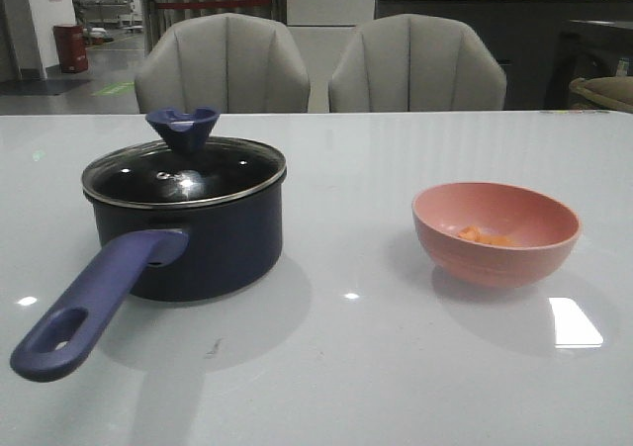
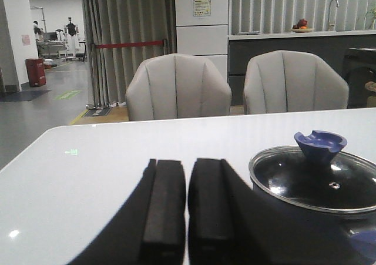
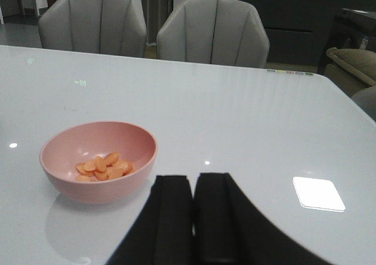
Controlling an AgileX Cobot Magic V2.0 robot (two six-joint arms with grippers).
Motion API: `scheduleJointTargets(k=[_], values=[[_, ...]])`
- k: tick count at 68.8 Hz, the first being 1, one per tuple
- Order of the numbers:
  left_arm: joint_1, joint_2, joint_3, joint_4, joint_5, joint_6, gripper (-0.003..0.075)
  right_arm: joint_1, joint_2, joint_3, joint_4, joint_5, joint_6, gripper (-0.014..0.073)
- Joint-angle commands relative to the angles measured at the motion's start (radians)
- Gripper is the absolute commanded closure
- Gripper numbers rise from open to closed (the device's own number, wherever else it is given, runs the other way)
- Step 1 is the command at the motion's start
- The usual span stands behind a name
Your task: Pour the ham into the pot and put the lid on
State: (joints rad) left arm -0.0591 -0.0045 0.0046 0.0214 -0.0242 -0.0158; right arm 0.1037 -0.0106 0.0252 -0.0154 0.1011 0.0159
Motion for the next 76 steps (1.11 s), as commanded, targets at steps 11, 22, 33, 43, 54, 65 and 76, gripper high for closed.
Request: scheduleJointTargets(k=[11, 22, 33, 43, 54, 65, 76], values=[[-0.006, -0.021, 0.02, -0.009, -0.079, -0.006, 0.0586, -0.007, -0.019, -0.004, -0.009, -0.068, 0.001, 0.0445], [-0.006, -0.021, 0.02, -0.009, -0.079, -0.006, 0.0586, -0.007, -0.019, -0.004, -0.009, -0.068, 0.001, 0.0445], [-0.006, -0.021, 0.02, -0.009, -0.079, -0.006, 0.0586, -0.007, -0.019, -0.004, -0.009, -0.068, 0.001, 0.0445], [-0.006, -0.021, 0.02, -0.009, -0.084, -0.006, 0.0586, -0.007, -0.019, -0.004, -0.009, -0.068, 0.001, 0.0445], [-0.006, -0.021, 0.02, 0.009, -0.251, -0.006, 0.0586, -0.007, -0.019, -0.004, -0.009, -0.068, 0.001, 0.0445], [-0.006, -0.017, -0.002, 0.009, -0.403, -0.006, 0.0586, -0.007, -0.019, -0.004, -0.009, -0.068, 0.001, 0.0445], [-0.006, 0.003, -0.195, 0.005, -0.198, -0.006, 0.0586, -0.007, -0.019, -0.004, -0.009, -0.068, 0.001, 0.0445]])
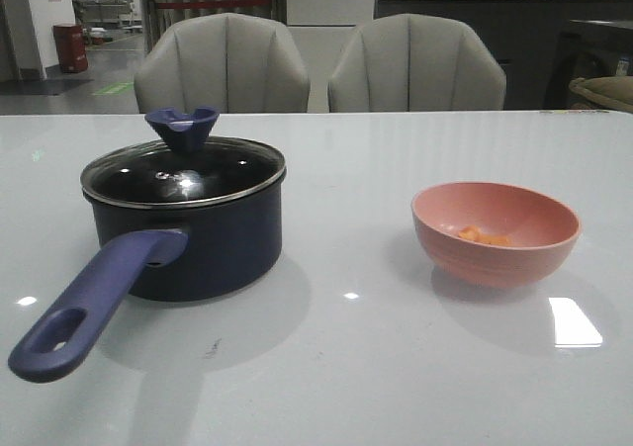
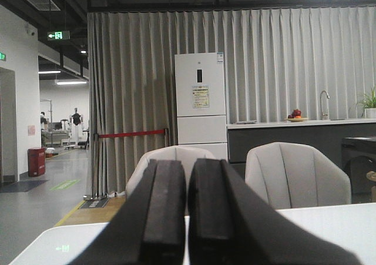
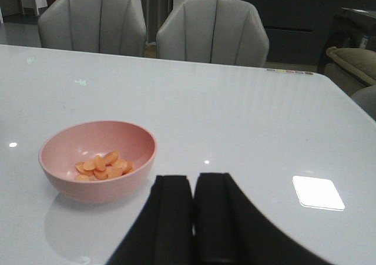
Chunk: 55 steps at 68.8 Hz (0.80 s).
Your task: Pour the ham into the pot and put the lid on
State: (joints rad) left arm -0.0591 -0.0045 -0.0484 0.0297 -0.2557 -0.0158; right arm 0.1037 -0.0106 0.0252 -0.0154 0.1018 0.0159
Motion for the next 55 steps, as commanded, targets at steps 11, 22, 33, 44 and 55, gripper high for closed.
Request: scheduleJointTargets(k=[11, 22, 33, 44, 55], values=[[-0.006, 0.134, -0.359, -0.002, 0.345, -0.006, 0.0586, -0.007, -0.019, -0.004, -0.009, -0.068, 0.001, 0.0445], [-0.006, 0.277, -0.463, -0.047, 0.535, -0.006, 0.0586, -0.007, -0.019, -0.004, -0.009, -0.068, 0.001, 0.0445], [-0.006, 0.335, -0.464, -0.05, 0.519, -0.006, 0.0586, -0.007, -0.019, -0.004, -0.009, -0.068, 0.001, 0.0445], [-0.006, 0.374, -0.464, -0.073, 0.548, -0.006, 0.0586, -0.007, -0.019, -0.004, -0.009, -0.068, 0.001, 0.0445], [-0.006, 0.395, -0.464, -0.081, 0.593, -0.006, 0.0566, -0.007, -0.019, -0.004, -0.009, -0.068, 0.001, 0.0445]])
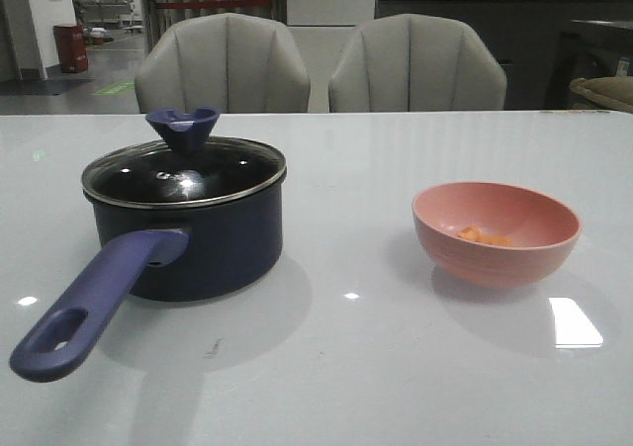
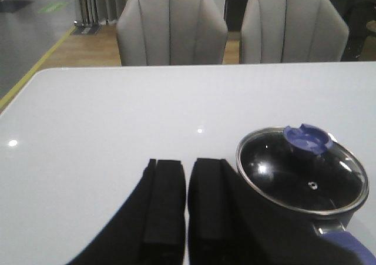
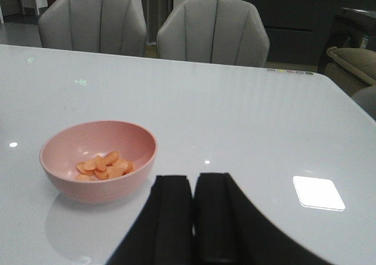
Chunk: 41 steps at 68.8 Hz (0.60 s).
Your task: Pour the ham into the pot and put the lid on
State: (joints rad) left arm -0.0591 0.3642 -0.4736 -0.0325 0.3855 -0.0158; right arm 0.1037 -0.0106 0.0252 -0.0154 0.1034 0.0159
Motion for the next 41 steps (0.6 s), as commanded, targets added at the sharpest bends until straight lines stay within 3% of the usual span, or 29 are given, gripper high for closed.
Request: scheduleJointTargets(k=[1, 8, 15, 19, 25, 41], values=[[-0.006, 0.026, -0.039, -0.019, -0.048, -0.006, 0.0556, -0.007, -0.019, -0.004, -0.009, -0.07, 0.001, 0.0445], [-0.006, 0.038, -0.039, -0.019, -0.041, -0.006, 0.0428, -0.007, -0.019, -0.004, -0.009, -0.07, 0.001, 0.0445], [-0.006, 0.049, -0.039, -0.019, -0.041, -0.006, 0.0217, -0.007, -0.019, -0.004, -0.009, -0.07, 0.001, 0.0445], [-0.006, 0.056, -0.039, -0.019, -0.041, -0.006, 0.0146, -0.007, -0.019, -0.004, -0.009, -0.07, 0.001, 0.0445], [-0.006, 0.056, -0.039, -0.017, -0.055, -0.006, 0.0129, -0.007, -0.019, -0.004, -0.009, -0.07, 0.001, 0.0445], [-0.006, 0.061, -0.041, -0.056, -0.085, -0.006, 0.0206, -0.007, -0.019, -0.004, -0.009, -0.07, 0.001, 0.0445]])
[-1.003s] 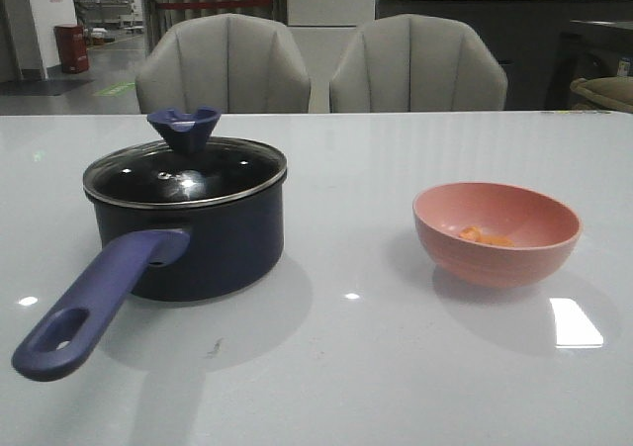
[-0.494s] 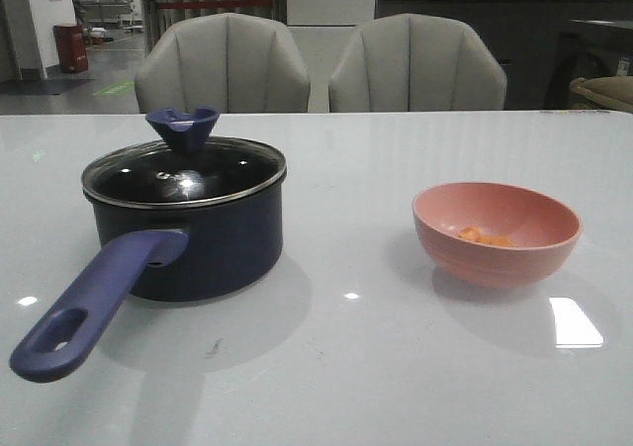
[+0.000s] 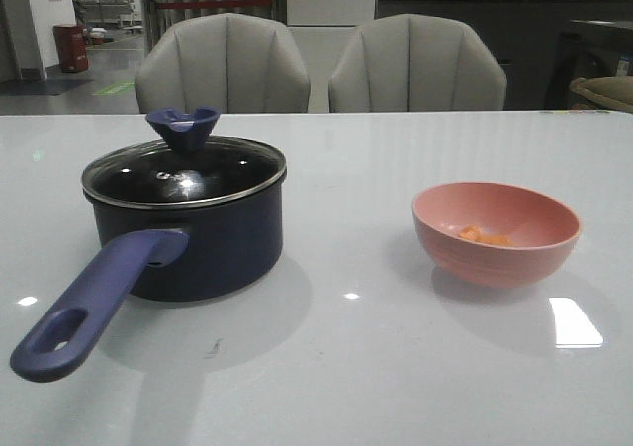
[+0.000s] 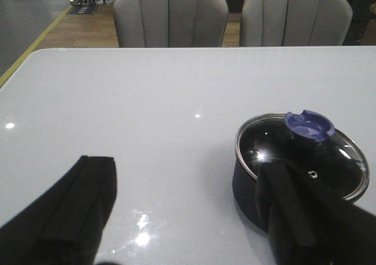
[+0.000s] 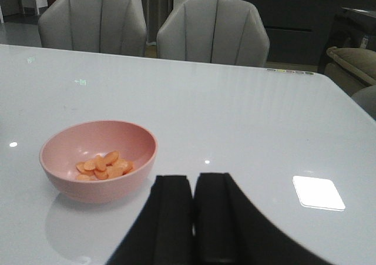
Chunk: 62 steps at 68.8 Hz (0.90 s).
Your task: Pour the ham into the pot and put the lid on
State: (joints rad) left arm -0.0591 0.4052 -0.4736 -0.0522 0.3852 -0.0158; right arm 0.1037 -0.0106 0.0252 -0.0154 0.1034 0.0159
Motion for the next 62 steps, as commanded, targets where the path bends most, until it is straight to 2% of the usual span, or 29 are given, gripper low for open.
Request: scheduleJointTargets(k=[1, 25, 38, 62], values=[[-0.006, 0.025, -0.041, -0.036, -0.082, -0.006, 0.0207, -0.007, -0.019, -0.004, -0.009, -0.07, 0.001, 0.0445], [-0.012, 0.348, -0.318, -0.037, 0.188, -0.006, 0.0208, -0.007, -0.019, -0.004, -0.009, -0.07, 0.001, 0.0445], [-0.02, 0.573, -0.481, -0.055, 0.277, -0.006, 0.0206, -0.007, -0.019, -0.004, -0.009, -0.07, 0.001, 0.0445], [-0.256, 0.946, -0.796, -0.048, 0.399, -0.008, 0.0162, -0.007, -0.019, -0.004, -0.009, -0.07, 0.001, 0.0445]])
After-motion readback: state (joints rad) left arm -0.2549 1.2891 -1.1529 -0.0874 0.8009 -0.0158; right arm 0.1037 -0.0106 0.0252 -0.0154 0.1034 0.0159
